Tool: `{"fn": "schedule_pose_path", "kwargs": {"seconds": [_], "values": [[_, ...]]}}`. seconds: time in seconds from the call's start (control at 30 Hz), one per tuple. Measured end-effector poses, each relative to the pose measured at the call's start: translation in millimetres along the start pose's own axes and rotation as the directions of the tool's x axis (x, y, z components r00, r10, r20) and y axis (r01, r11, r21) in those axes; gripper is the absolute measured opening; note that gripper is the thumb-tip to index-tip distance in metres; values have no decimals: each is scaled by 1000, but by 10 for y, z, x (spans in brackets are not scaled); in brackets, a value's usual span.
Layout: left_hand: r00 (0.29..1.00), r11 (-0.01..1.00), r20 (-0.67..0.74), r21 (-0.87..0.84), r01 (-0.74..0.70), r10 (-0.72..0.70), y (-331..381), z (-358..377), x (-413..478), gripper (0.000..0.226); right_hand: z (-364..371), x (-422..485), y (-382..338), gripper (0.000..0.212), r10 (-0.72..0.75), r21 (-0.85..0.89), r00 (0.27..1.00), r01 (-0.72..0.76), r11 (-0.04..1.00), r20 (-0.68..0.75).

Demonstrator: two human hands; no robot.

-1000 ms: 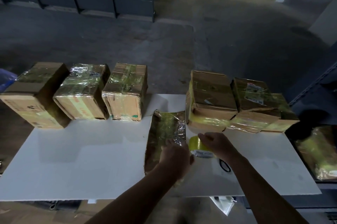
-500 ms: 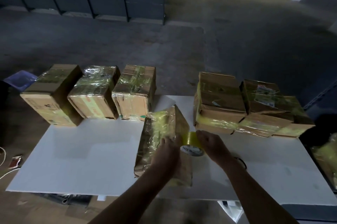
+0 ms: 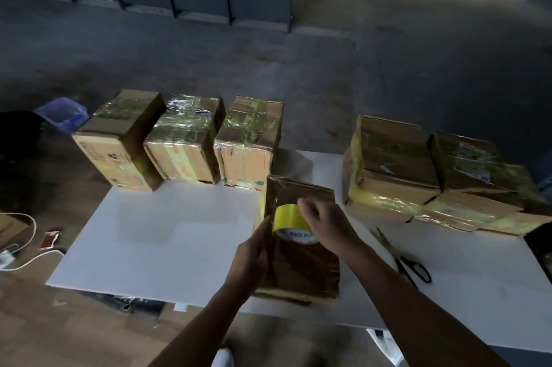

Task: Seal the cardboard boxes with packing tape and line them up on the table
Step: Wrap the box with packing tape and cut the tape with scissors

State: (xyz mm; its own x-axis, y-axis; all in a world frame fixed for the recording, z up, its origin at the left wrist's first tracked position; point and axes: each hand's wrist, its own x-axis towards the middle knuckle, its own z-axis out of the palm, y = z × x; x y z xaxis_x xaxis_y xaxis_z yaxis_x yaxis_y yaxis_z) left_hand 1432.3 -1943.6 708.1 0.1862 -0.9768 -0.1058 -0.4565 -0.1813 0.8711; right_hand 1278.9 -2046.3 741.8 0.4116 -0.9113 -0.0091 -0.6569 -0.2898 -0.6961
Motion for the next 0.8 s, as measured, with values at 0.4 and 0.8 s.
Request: {"fn": "schedule_pose_path", "kwargs": {"seconds": [0.4,0.8], "values": [[948,478,317,827,-295,37,-412,-219,156,73,322,125,-204,46,159,80,979,-170,982,126],[942,347,329,877,-332,70,-225,-69,208,72,82,49,98,43,5,-273,999,-18,962,-47]]}}
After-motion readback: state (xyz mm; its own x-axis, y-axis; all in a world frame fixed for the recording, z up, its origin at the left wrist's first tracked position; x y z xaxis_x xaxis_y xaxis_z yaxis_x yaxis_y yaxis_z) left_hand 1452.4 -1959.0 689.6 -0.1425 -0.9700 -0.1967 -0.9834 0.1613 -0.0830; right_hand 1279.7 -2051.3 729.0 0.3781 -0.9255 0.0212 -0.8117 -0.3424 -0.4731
